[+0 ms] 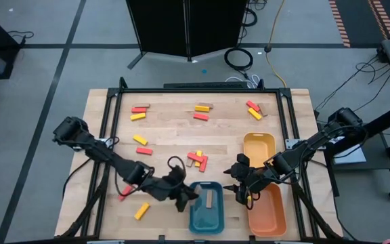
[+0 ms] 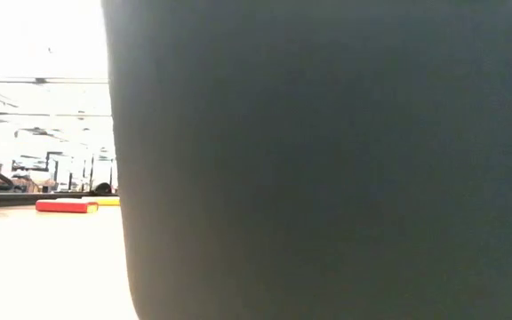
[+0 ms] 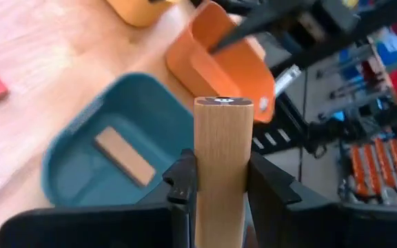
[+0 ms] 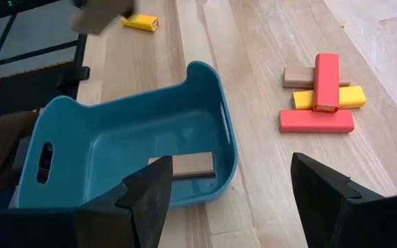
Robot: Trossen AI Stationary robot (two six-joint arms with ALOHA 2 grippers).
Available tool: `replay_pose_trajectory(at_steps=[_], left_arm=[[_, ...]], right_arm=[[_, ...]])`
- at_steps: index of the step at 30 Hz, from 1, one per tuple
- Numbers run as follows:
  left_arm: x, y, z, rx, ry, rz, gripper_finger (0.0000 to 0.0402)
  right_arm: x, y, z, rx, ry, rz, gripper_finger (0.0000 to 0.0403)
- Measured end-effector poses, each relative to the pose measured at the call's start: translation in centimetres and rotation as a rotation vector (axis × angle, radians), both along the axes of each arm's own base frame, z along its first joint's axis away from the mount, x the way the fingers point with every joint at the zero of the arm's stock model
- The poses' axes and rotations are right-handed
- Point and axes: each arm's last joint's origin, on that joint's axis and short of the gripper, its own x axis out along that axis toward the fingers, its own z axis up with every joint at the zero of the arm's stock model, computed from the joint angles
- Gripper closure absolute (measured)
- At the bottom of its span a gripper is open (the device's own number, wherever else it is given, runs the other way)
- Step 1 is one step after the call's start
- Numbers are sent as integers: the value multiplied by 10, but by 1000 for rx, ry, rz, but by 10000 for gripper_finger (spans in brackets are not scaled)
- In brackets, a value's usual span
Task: Sort blocks
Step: Put the brown block into the blue bin
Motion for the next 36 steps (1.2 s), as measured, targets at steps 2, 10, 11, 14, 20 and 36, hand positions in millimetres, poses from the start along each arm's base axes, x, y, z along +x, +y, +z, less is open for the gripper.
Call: replay_pose_trajectory(at_steps=[2,10,11,14,20,36], left_arm=[[6,0,-4,-24,-18,-2,326],[20,-9,-35,-127,40,-10,326],[22,-11,-38,-130,42,-14,326],[25,-15,-50,-159,64,-20,326],[31,-18,-71,-178,111,-26,326],[37,-14,-60,-188,41,-147,174]], right_arm=[[0,0,0,0,2,1,179],[-2,1,-2,-26,23,17,179],[-3,1,-2,-30,24,18,179],[-3,0,-2,-38,25,19,179],[-3,0,-2,-45,27,18,179],[-4,0,-3,-51,37,17,179]])
